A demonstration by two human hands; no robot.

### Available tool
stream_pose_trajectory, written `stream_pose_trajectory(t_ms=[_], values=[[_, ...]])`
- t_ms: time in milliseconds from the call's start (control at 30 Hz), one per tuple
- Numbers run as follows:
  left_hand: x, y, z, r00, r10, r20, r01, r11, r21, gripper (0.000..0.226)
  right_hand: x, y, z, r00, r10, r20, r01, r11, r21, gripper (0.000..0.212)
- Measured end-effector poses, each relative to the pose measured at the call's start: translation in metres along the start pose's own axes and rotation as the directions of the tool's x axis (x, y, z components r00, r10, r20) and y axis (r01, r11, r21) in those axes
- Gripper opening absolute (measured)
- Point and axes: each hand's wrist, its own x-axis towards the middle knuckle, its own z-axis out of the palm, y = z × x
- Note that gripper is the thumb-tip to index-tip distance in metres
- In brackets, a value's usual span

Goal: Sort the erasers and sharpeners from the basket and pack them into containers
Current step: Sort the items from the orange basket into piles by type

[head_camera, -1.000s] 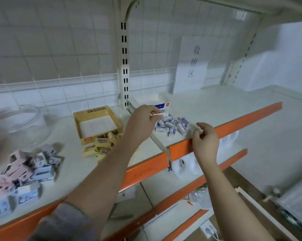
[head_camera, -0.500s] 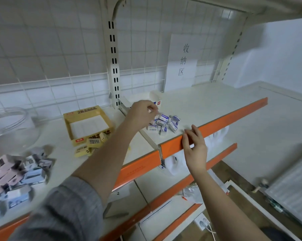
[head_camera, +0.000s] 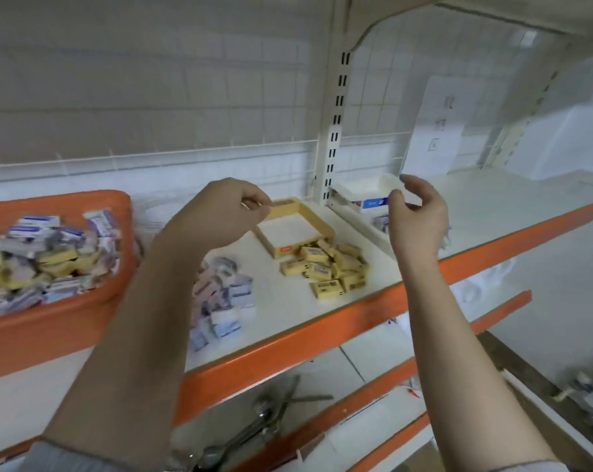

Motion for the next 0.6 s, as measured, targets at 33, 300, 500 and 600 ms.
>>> stream_pose_trajectory(t_ms=[33, 300, 500, 600], values=[[-0.016, -0.015, -0.018, 1.000, -0.008, -0.012, 0.009, 1.000, 0.027, 0.012, -0.015, -0.015, 0.016, 1.000, -0.007, 0.016, 0.006, 1.000, 0.009, 0.028], [-0.125, -0.119, -0.129, 0.991, -0.104, -0.088, 0.116, 0.983, 0.143, 0.017, -0.121, -0.103, 0.145, 0.916, -0.088, 0.392, 0.068, 0.996, 0.066, 0.020], [-0.172, -0.157, -0.161, 0.963, -0.228, -0.145, 0.247, 0.960, 0.131, 0.014, -0.154, -0.133, 0.227, 0.710, -0.157, 0.686, 0.272, 0.960, -0.062, 0.024], [-0.189, -0.162, -0.166, 0.943, -0.278, -0.184, 0.307, 0.939, 0.153, 0.017, -0.158, -0.142, 0.268, 0.505, -0.159, 0.848, 0.497, 0.857, -0.135, 0.028]])
